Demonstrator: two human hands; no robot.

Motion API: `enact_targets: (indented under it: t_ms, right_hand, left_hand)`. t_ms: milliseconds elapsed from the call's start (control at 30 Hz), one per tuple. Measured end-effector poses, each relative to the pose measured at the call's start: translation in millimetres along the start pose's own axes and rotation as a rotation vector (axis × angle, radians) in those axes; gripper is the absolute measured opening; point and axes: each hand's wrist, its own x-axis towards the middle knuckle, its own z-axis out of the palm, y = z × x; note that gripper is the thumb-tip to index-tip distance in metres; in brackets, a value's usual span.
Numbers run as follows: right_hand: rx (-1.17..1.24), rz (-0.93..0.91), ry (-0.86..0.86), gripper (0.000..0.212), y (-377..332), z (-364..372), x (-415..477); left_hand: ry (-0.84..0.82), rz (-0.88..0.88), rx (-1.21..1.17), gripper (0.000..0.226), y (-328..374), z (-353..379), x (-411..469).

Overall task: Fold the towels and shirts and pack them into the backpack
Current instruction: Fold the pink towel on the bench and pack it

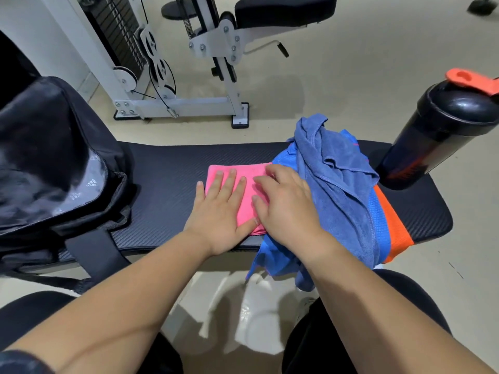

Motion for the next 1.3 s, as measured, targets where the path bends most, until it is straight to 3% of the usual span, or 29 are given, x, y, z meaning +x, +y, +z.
enact_targets:
  t_ms: [133, 200, 333, 433, 567, 700, 767, 900, 1100, 1300]
  right_hand:
    - [-0.192, -0.163, -0.384, 0.051, 0, -1, 20]
    - [-0.263, -0.164, -0.493, 0.060, 0, -5, 22]
    - [-0.419, -0.189, -0.489, 0.075, -20, -10, -3]
    - [-0.559, -0.238, -0.524, 0.089, -45, -14, -28]
    - [-0.528, -0.304, -0.597, 0.065, -71, -31, -20]
    - [-0.487, -0.300, -0.486, 0.046, -70, -37, 23]
    - [-0.520, -0.320, -0.479, 0.061, -62, -30, 47]
    - [-0.520, -0.359, -0.690, 0.096, -51, -18, 81]
    - [-0.444, -0.299, -0.745, 0.082, -39, -3, 86]
    - [-0.409, -0.278, -0.746, 0.065, -38, -3, 86]
  left_hand:
    - [-0.001, 0.120, 0.102, 0.100, -34, -14, -2]
    - [0.052, 0.095, 0.073, 0.096, -56, -22, -7]
    - [0.171, -0.094, -0.055, 0.096, -86, -29, -24]
    - [0.124, -0.150, -0.121, 0.101, -91, -29, -38]
    - [-0.002, -0.073, -0.235, 0.098, -81, -29, -43]
    - [-0.085, -0.063, -0.222, 0.097, -80, -40, -23]
    - [-0.136, -0.079, -0.185, 0.095, -76, -47, -12]
    - [-0.224, -0.081, -0.124, 0.085, -65, -58, 11]
    - [-0.204, -0.114, -0.160, 0.075, -67, -54, 23]
    - [-0.249, -0.072, -0.172, 0.046, -66, -58, 29]
